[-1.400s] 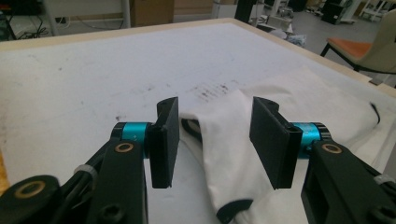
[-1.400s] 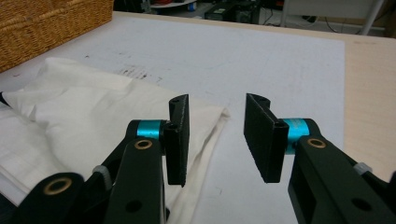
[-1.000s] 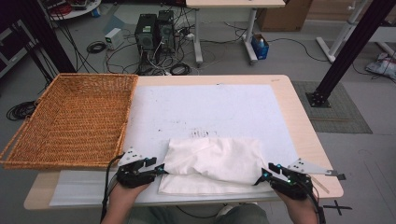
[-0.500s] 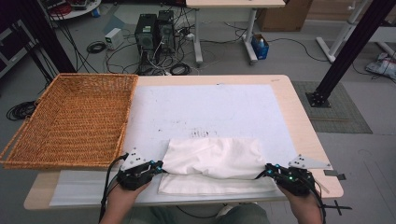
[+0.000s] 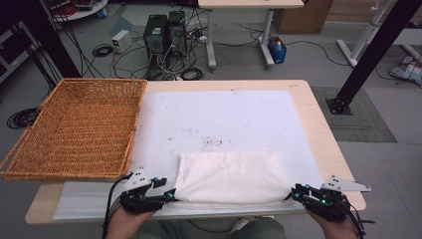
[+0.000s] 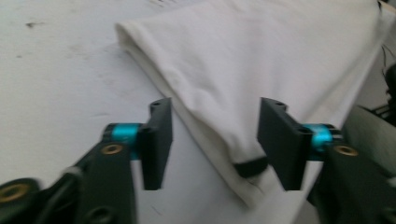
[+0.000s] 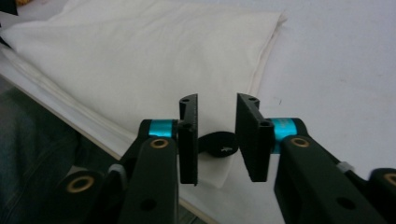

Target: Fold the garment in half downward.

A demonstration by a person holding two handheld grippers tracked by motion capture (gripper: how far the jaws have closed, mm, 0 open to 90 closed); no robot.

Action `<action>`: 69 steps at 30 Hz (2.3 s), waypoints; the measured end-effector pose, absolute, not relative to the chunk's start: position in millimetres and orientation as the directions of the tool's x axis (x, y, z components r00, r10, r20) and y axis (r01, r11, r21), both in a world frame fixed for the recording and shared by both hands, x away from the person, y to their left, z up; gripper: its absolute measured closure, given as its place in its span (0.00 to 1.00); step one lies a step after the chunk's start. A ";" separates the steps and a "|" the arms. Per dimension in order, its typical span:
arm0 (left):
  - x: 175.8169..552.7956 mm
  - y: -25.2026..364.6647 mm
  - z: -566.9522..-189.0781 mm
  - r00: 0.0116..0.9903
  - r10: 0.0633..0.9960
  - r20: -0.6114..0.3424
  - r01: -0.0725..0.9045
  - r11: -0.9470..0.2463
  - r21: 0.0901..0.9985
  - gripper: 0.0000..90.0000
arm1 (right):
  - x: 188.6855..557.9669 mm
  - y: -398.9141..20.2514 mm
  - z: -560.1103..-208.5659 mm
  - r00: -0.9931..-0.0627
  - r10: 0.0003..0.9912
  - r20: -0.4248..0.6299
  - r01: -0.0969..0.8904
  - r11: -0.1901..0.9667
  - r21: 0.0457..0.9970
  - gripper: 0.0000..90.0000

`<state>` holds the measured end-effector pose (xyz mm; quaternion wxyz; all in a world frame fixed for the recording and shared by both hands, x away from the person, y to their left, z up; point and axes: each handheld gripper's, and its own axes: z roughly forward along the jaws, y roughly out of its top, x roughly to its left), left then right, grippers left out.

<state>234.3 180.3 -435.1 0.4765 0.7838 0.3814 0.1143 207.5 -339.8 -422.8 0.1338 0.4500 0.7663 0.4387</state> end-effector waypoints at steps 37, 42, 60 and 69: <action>362.7 153.2 -433.3 0.622 0.769 -0.146 0.502 -0.248 0.829 0.96 | 360.3 -303.8 -427.6 -0.556 0.805 0.209 0.591 0.206 0.780 0.99; 384.6 153.5 -426.2 0.610 0.780 -0.136 0.496 -0.243 0.834 0.96 | 379.7 -296.3 -416.9 -0.553 0.812 0.186 0.576 0.212 0.789 0.99; 354.3 169.8 -401.4 0.616 0.768 -0.176 0.484 -0.193 0.854 0.23 | 360.6 -309.9 -396.7 -0.553 0.824 0.125 0.481 0.192 0.856 0.34; 339.4 170.8 -391.2 0.629 0.766 -0.134 0.453 -0.220 0.864 0.14 | 346.3 -308.9 -380.0 -0.608 0.789 0.095 0.416 0.214 0.884 0.22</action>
